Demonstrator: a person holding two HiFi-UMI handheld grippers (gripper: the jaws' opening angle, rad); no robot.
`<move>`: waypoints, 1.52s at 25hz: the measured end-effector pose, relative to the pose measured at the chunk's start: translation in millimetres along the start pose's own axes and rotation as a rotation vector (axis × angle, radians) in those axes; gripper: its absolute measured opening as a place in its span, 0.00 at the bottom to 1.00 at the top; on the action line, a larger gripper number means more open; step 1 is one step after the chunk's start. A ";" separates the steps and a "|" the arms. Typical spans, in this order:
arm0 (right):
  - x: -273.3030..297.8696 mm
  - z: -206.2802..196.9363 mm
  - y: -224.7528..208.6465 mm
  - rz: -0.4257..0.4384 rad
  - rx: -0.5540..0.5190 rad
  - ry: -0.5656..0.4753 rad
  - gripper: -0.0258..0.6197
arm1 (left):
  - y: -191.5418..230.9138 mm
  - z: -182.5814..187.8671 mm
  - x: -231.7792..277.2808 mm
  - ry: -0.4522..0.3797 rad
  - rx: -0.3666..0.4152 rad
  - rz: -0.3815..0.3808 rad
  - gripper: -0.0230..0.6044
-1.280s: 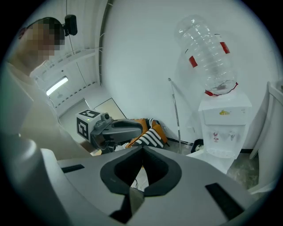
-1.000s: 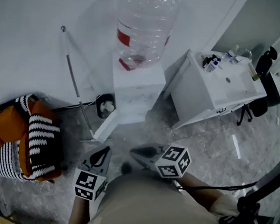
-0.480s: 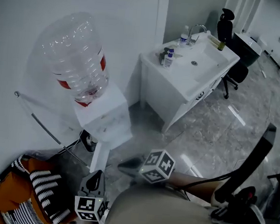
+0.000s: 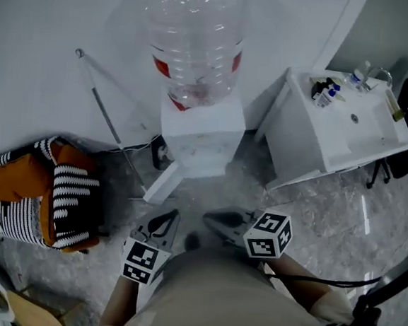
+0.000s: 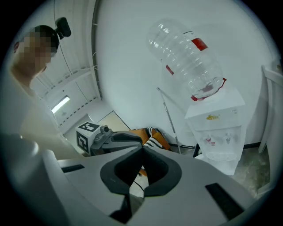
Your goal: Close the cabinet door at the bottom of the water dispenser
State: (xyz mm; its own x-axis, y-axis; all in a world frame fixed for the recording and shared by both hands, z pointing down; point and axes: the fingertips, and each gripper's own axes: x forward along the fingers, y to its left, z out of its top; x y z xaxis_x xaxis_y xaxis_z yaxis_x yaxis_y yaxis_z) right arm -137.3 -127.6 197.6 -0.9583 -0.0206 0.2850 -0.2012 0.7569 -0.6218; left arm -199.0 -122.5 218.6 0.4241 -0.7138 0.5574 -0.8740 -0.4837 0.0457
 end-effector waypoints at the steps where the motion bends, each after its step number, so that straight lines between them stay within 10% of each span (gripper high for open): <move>1: 3.0 -0.2 -1.3 0.016 0.009 0.005 0.06 | 2.5 -3.5 -0.6 0.006 -0.016 0.012 0.02; 12: 40.5 -1.3 16.7 0.134 -0.041 0.108 0.06 | 23.5 -43.1 -20.4 0.030 -0.123 0.113 0.02; 38: 62.8 -63.7 29.6 0.078 0.110 0.250 0.06 | 98.8 -203.5 22.1 0.368 -0.071 0.148 0.02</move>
State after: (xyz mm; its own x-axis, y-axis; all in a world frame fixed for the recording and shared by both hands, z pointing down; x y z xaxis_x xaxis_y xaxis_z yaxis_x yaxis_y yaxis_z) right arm -190.5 -64.9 243.6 -0.8947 0.2067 0.3960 -0.1629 0.6744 -0.7201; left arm -324.2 -83.1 404.2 0.1901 -0.5382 0.8211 -0.9390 -0.3438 -0.0079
